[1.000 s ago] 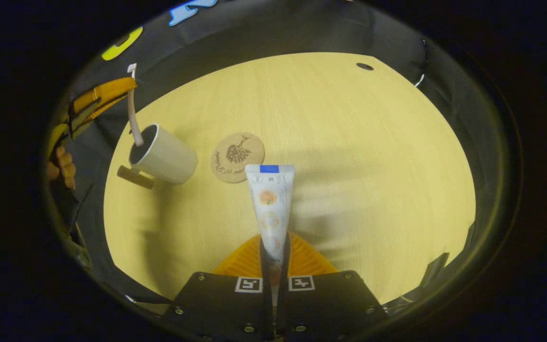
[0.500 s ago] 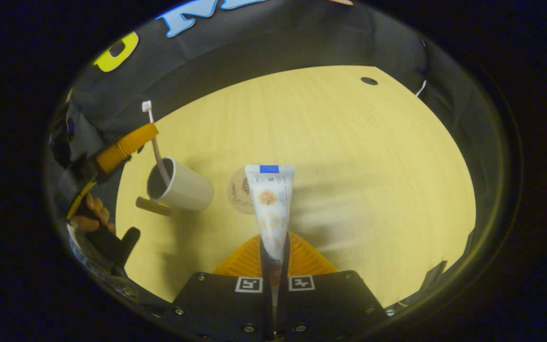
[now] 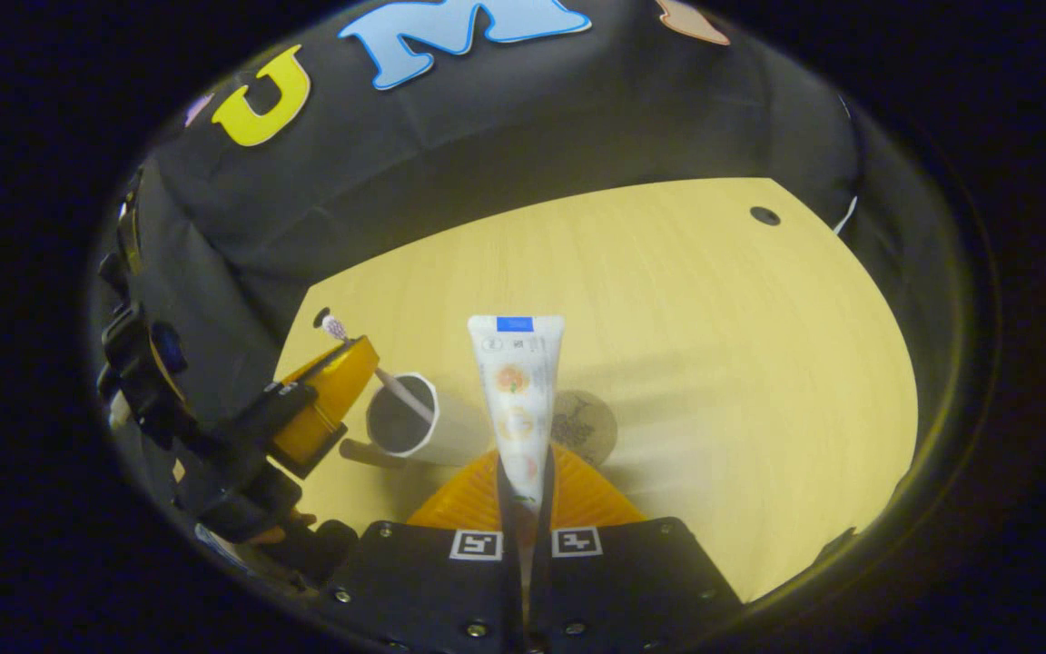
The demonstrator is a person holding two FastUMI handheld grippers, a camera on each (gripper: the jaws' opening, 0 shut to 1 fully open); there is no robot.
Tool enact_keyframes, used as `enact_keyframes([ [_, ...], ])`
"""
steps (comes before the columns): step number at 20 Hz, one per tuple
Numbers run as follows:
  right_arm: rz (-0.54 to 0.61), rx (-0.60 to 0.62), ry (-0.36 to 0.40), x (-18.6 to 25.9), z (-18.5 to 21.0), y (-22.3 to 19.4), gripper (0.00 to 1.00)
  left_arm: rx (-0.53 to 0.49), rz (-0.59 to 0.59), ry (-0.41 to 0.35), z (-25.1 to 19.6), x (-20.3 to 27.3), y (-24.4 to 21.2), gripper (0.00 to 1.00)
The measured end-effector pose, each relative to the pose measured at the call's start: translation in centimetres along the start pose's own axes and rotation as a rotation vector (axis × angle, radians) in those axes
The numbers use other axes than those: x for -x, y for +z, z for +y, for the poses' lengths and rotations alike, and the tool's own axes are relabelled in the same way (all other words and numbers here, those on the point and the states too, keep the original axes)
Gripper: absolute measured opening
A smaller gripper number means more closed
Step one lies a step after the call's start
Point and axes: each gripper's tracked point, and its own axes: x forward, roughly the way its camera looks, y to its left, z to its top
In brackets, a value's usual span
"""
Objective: Put the toothbrush and toothpaste on the desktop into the cup, then pick up the cup and place it on the coaster on the desktop.
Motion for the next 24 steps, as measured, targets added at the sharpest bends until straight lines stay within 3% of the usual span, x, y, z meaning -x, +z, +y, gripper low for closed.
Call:
enact_keyframes([
  [3, -0.042, 0.000, 0.038, -0.6, 2.5, 1.9, 0.05, 0.010, 0.006, -0.001, 0.7, 1.6, -0.6, 0.17],
  [4, -0.061, 0.004, 0.056, -0.8, 3.2, 2.5, 0.05, 0.002, 0.007, 0.000, 1.0, 2.1, -0.8, 0.22],
  [6, -0.093, 0.019, 0.086, -1.1, 5.0, 3.7, 0.06, -0.018, 0.010, 0.008, 1.8, 3.3, -1.3, 0.23],
  [7, -0.106, 0.026, 0.102, -1.2, 5.8, 4.1, 0.06, -0.022, 0.012, 0.013, 2.4, 3.7, -1.5, 0.17],
  [11, -0.150, 0.041, 0.154, -2.4, 8.8, 5.5, 0.05, -0.001, 0.022, 0.039, 4.5, 5.1, -2.4, 0.17],
  [17, -0.149, 0.075, 0.144, -6.0, 10.5, 5.0, 0.05, 0.016, 0.034, 0.082, 7.7, 6.5, -3.2, 0.17],
  [24, -0.266, 0.142, 0.152, -7.0, 11.5, 5.2, 0.05, 0.021, 0.066, 0.110, 9.8, 8.2, -5.4, 0.17],
])
